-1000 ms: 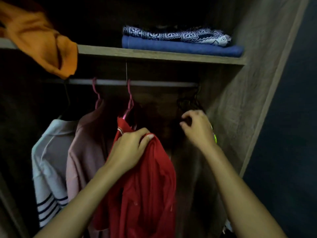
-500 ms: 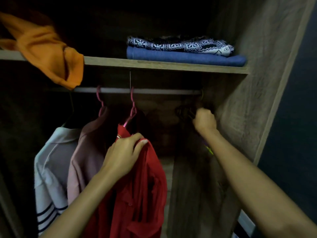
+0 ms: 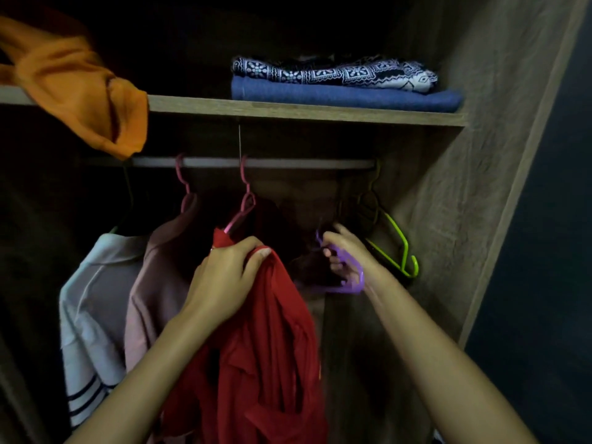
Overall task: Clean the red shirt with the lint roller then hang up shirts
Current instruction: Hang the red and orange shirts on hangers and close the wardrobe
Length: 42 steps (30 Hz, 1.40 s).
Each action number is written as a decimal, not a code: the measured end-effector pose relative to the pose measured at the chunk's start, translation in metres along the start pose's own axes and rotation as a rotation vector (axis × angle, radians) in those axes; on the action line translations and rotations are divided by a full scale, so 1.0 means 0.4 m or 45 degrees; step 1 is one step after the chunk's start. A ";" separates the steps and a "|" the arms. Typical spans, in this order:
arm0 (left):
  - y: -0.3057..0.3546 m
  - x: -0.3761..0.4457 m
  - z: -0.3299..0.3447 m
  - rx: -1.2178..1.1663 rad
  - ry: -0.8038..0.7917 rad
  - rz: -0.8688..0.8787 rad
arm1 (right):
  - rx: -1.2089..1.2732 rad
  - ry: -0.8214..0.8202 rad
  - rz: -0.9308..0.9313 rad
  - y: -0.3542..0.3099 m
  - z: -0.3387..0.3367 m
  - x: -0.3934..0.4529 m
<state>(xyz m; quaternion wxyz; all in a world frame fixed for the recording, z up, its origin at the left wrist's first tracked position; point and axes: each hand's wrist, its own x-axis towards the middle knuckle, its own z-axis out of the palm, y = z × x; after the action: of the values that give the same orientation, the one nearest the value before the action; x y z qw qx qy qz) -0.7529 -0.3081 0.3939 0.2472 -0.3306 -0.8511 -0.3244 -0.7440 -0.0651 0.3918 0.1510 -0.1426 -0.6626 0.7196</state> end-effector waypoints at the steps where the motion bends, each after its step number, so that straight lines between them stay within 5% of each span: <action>1: -0.002 0.000 0.001 -0.001 0.004 0.010 | 0.073 -0.059 0.084 0.014 0.003 -0.001; 7: -0.015 -0.015 -0.004 -0.010 0.010 0.033 | 0.306 -0.293 0.381 0.094 -0.005 -0.025; 17: -0.023 -0.027 -0.003 0.001 -0.024 0.014 | -0.375 0.051 -0.006 0.109 -0.011 -0.079; 23: -0.035 -0.033 -0.002 0.009 -0.078 0.030 | -0.473 0.016 -0.147 0.069 -0.020 -0.137; 31: -0.058 -0.043 0.005 -0.036 -0.127 0.009 | -0.554 -0.307 -0.074 -0.007 -0.003 -0.235; 35: -0.056 -0.054 0.000 -0.025 -0.124 0.002 | -1.276 -0.250 -0.524 0.000 -0.011 -0.242; 39: -0.054 -0.059 -0.005 -0.054 -0.120 -0.013 | -0.836 -0.356 -0.780 -0.014 -0.008 -0.268; 42: -0.052 -0.058 -0.009 -0.165 -0.149 -0.017 | -0.362 -0.137 -0.709 -0.015 0.008 -0.272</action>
<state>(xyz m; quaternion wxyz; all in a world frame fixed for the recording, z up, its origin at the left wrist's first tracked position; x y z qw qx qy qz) -0.7516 -0.3320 0.3737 0.1729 -0.3587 -0.8435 -0.3605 -0.6457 -0.1118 0.3987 0.2853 0.0628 -0.7773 0.5572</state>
